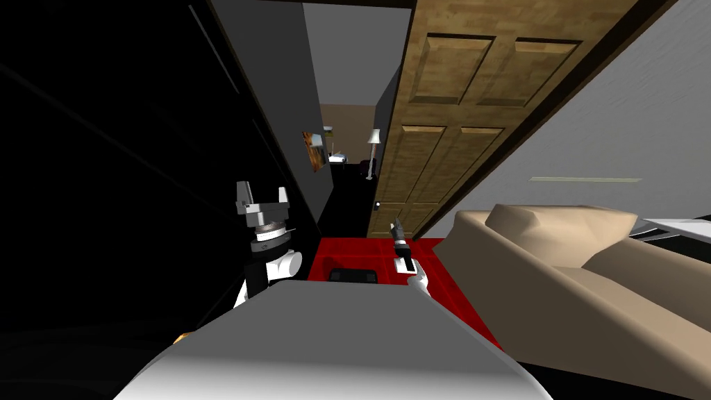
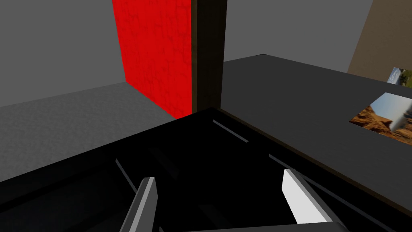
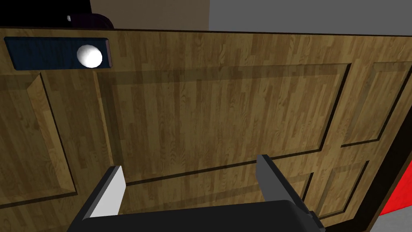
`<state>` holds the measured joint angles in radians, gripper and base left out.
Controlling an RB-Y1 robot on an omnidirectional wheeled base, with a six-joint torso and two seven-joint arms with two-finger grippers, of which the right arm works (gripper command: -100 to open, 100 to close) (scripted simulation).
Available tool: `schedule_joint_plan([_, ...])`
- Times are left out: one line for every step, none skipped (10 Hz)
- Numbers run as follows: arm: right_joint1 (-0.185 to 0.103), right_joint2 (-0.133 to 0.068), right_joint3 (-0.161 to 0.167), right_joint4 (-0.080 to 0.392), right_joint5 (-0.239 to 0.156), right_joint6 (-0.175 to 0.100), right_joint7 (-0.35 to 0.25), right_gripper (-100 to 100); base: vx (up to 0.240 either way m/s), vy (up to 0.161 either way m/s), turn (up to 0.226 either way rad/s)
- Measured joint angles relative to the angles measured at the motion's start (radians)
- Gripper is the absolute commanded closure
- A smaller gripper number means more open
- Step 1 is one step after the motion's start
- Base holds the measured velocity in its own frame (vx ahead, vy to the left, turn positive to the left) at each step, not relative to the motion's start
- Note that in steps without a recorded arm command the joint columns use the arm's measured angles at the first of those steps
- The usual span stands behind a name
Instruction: Pull the door open
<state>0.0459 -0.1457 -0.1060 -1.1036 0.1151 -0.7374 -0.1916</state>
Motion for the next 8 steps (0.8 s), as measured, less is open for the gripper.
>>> schedule_joint_plan([-0.007,-0.001,-0.001,0.03,0.003,-0.01,-0.004,-100,0.091,0.018,0.008])
schedule_joint_plan([-0.01,-0.003,-0.001,0.046,0.006,-0.013,-0.009,-100,0.091,0.017,0.005])
schedule_joint_plan([-0.022,-0.004,-0.002,0.073,0.009,-0.015,-0.014,-100,0.092,0.003,0.007])
schedule_joint_plan([-0.032,-0.005,-0.003,0.099,0.011,-0.02,-0.017,-100,0.089,-0.002,0.009])
schedule_joint_plan([-0.036,-0.005,-0.003,0.117,0.014,-0.023,-0.02,-100,0.094,0.011,0.009])
schedule_joint_plan([-0.04,-0.007,-0.003,0.137,0.017,-0.027,-0.025,-100,0.102,0.018,0.004])
schedule_joint_plan([-0.051,-0.008,-0.004,0.165,0.019,-0.033,-0.029,-100,0.103,0.016,0.006])
schedule_joint_plan([-0.067,-0.009,-0.007,0.202,0.021,-0.044,-0.03,-100,0.118,0.028,0.015])
